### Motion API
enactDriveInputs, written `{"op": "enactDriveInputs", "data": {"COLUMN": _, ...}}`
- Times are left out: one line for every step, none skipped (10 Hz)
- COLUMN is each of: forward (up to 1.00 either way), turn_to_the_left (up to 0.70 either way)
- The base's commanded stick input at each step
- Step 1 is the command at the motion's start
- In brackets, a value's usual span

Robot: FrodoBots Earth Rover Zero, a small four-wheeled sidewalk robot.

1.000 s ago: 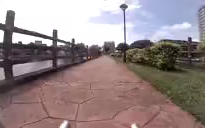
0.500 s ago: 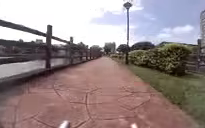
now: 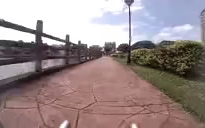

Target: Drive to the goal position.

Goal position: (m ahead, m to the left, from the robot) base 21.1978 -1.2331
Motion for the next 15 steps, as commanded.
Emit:
{"op": "enactDriveInputs", "data": {"forward": 1.0, "turn_to_the_left": 0.0}}
{"op": "enactDriveInputs", "data": {"forward": 1.0, "turn_to_the_left": 0.0}}
{"op": "enactDriveInputs", "data": {"forward": 1.0, "turn_to_the_left": 0.0}}
{"op": "enactDriveInputs", "data": {"forward": 1.0, "turn_to_the_left": 0.0}}
{"op": "enactDriveInputs", "data": {"forward": 1.0, "turn_to_the_left": 0.0}}
{"op": "enactDriveInputs", "data": {"forward": 1.0, "turn_to_the_left": 0.0}}
{"op": "enactDriveInputs", "data": {"forward": 1.0, "turn_to_the_left": 0.0}}
{"op": "enactDriveInputs", "data": {"forward": 1.0, "turn_to_the_left": 0.0}}
{"op": "enactDriveInputs", "data": {"forward": 1.0, "turn_to_the_left": 0.0}}
{"op": "enactDriveInputs", "data": {"forward": 1.0, "turn_to_the_left": 0.0}}
{"op": "enactDriveInputs", "data": {"forward": 1.0, "turn_to_the_left": 0.0}}
{"op": "enactDriveInputs", "data": {"forward": 1.0, "turn_to_the_left": 0.0}}
{"op": "enactDriveInputs", "data": {"forward": 1.0, "turn_to_the_left": 0.0}}
{"op": "enactDriveInputs", "data": {"forward": 1.0, "turn_to_the_left": 0.0}}
{"op": "enactDriveInputs", "data": {"forward": 1.0, "turn_to_the_left": 0.0}}
